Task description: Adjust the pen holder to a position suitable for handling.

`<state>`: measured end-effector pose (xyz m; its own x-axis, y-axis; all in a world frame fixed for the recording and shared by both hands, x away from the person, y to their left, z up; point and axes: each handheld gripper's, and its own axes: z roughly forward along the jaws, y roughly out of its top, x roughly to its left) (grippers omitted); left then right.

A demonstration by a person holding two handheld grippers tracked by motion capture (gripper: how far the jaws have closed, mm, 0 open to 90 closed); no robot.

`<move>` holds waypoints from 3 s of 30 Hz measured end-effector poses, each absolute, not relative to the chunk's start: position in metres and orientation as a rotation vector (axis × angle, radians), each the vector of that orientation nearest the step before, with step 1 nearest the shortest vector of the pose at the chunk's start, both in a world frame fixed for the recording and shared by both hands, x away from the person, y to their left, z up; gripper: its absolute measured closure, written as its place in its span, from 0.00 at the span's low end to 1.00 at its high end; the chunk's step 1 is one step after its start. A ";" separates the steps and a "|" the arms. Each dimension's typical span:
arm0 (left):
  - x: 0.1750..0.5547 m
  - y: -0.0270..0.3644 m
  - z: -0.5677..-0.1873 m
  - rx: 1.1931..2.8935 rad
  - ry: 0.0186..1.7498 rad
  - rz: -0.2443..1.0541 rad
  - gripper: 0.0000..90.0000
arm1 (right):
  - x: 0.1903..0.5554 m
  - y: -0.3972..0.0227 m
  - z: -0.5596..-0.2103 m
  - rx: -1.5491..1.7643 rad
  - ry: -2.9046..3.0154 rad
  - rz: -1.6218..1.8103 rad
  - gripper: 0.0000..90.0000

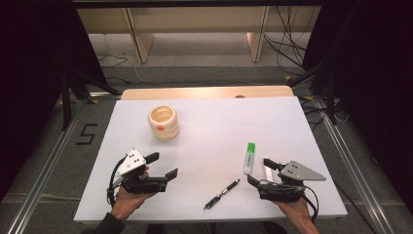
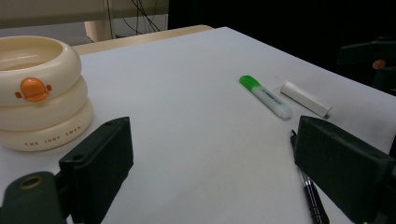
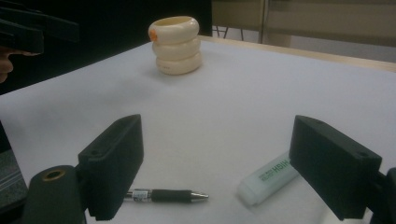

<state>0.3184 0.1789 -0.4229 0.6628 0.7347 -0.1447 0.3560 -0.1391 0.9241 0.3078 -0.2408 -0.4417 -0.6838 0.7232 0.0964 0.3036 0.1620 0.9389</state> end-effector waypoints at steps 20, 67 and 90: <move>0.328 0.182 -0.416 1.724 0.937 0.438 0.12 | 0.308 -0.242 -0.441 0.978 2.050 1.538 0.21; 0.487 0.247 -0.464 1.595 1.552 0.618 0.99 | 0.308 -0.241 -0.442 0.977 2.052 1.543 0.21; 0.515 0.237 -0.475 1.614 1.561 0.582 0.99 | 0.308 -0.240 -0.442 0.973 2.064 1.545 0.21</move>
